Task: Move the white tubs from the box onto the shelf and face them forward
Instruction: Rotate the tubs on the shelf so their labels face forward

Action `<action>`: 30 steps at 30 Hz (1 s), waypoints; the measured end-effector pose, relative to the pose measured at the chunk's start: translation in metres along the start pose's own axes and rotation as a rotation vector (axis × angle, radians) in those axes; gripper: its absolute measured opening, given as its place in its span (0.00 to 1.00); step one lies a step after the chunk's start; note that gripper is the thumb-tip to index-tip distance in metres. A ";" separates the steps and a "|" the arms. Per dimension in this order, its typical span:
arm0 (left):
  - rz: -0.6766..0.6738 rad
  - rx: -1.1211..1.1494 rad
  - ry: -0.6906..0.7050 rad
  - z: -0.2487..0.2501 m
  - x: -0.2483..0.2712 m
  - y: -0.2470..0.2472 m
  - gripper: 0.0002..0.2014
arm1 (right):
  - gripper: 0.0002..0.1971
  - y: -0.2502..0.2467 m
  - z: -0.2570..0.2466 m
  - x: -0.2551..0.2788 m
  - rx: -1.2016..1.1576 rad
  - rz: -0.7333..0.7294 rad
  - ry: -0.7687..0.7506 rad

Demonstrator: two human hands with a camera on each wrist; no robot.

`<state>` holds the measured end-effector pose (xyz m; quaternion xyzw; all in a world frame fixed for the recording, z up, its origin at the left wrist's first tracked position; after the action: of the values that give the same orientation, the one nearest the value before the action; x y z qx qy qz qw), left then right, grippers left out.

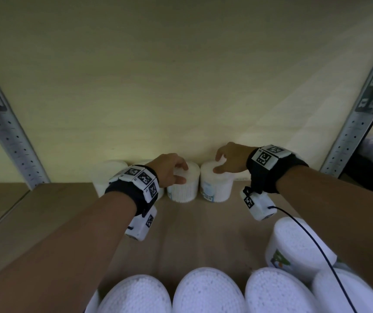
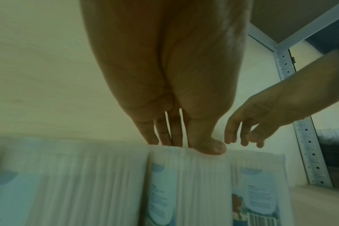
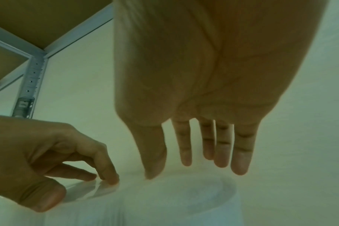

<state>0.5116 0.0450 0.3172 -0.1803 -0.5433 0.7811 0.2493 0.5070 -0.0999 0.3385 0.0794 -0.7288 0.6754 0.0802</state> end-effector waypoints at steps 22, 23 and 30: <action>0.013 0.010 -0.005 -0.001 0.000 0.002 0.21 | 0.26 0.013 -0.003 -0.007 0.009 -0.059 -0.032; 0.012 0.012 -0.004 -0.001 0.001 0.002 0.21 | 0.25 0.011 -0.003 -0.007 0.015 -0.032 -0.016; 0.008 0.007 -0.009 -0.002 0.000 0.002 0.21 | 0.31 0.013 0.000 -0.010 0.070 0.000 0.048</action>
<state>0.5119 0.0458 0.3144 -0.1780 -0.5411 0.7847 0.2444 0.5135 -0.0987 0.3239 0.0659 -0.7024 0.7023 0.0950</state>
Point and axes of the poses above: each hand's wrist, its own x-axis away from the middle knuckle, its own y-axis out of the palm, z = x × y, the point moved 10 cm from there along -x, towards the middle knuckle, and after that the axes turned 7 degrees about y, right-handed, at the moved point
